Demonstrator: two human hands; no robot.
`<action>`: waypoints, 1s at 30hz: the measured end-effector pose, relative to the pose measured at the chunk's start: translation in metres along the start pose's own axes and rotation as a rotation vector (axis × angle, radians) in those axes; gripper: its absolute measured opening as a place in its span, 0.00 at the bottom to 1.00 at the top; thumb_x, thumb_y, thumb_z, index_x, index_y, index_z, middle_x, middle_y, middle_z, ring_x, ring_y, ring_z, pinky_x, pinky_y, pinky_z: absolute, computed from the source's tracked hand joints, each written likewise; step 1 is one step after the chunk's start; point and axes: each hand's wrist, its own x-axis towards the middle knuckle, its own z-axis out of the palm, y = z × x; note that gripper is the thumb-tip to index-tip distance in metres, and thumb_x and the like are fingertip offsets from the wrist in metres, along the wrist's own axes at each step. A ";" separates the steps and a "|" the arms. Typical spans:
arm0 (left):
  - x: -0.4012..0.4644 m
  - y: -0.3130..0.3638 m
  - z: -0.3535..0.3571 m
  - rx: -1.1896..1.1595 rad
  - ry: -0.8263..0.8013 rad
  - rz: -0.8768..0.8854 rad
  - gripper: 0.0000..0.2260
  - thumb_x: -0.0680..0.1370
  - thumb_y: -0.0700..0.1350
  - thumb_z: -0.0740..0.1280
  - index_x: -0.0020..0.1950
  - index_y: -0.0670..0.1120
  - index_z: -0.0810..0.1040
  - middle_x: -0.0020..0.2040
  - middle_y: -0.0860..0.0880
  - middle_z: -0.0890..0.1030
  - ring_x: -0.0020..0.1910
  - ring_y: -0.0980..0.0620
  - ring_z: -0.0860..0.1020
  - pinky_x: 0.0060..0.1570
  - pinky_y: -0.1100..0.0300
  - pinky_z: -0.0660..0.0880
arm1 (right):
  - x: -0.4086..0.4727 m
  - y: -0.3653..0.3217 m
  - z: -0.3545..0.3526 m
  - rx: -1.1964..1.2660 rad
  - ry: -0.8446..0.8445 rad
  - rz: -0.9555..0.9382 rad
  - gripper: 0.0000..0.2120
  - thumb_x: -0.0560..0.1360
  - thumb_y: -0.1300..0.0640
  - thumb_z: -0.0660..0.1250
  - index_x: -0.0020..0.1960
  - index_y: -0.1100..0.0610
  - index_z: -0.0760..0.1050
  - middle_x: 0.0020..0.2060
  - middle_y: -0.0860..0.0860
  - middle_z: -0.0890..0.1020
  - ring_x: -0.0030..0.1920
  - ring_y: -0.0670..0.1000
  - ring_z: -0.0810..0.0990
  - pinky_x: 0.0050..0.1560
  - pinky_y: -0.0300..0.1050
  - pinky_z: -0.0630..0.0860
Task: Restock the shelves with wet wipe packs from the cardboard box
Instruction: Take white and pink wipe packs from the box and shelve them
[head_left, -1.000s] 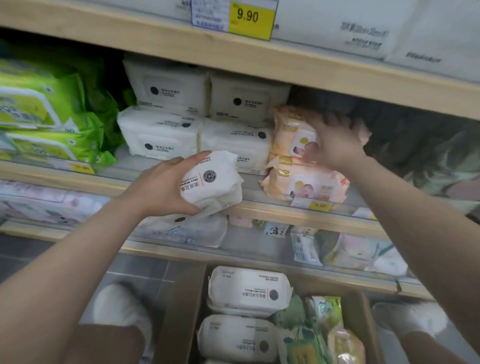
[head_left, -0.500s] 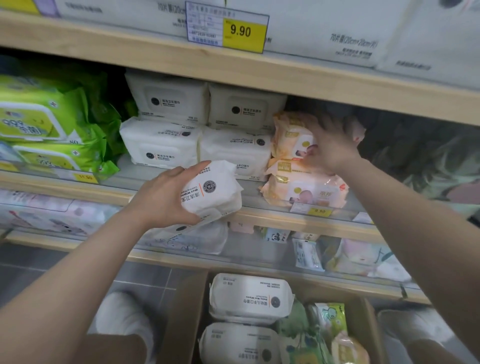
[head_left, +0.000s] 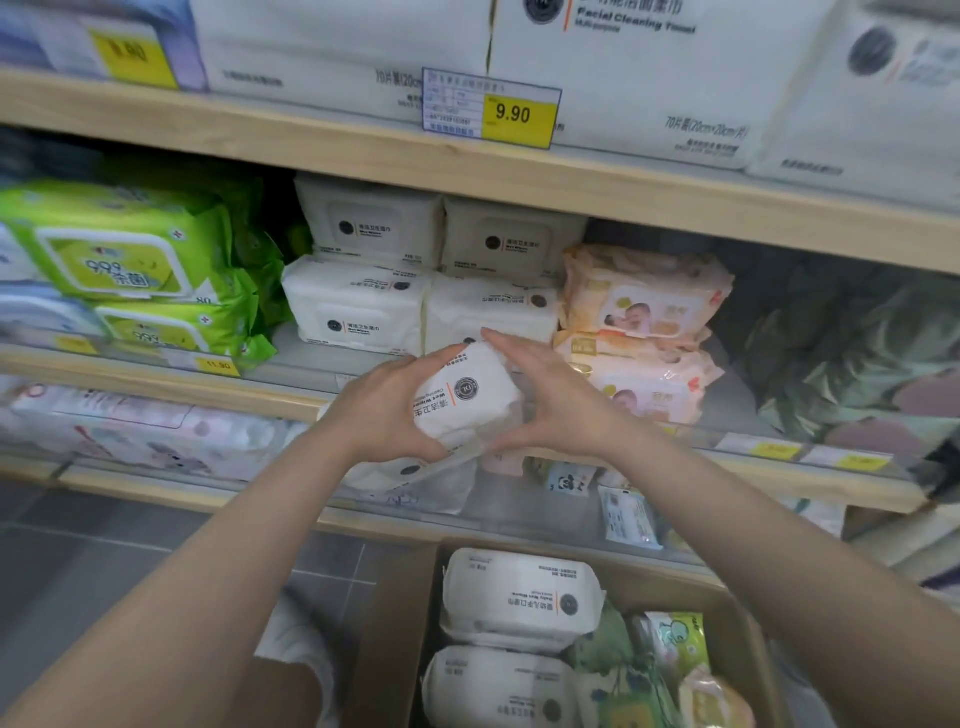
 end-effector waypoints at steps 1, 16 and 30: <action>-0.001 0.002 0.002 -0.021 -0.014 0.014 0.49 0.54 0.60 0.71 0.71 0.70 0.50 0.56 0.56 0.75 0.53 0.51 0.74 0.48 0.50 0.76 | 0.001 -0.005 0.005 0.089 -0.030 0.048 0.55 0.61 0.46 0.79 0.76 0.44 0.47 0.73 0.45 0.60 0.72 0.44 0.56 0.71 0.40 0.55; -0.027 -0.030 -0.018 -0.527 0.538 -0.456 0.52 0.60 0.56 0.79 0.75 0.44 0.54 0.69 0.47 0.67 0.70 0.48 0.64 0.66 0.53 0.65 | 0.011 -0.029 0.013 0.460 0.450 0.246 0.32 0.59 0.54 0.81 0.57 0.47 0.68 0.48 0.37 0.73 0.49 0.37 0.72 0.45 0.29 0.68; 0.073 -0.087 -0.078 -0.892 0.745 -0.253 0.15 0.75 0.46 0.70 0.59 0.44 0.74 0.54 0.47 0.81 0.53 0.49 0.80 0.56 0.48 0.77 | 0.152 -0.044 0.003 0.594 0.662 0.157 0.39 0.63 0.58 0.79 0.68 0.55 0.64 0.57 0.45 0.71 0.59 0.43 0.70 0.51 0.25 0.67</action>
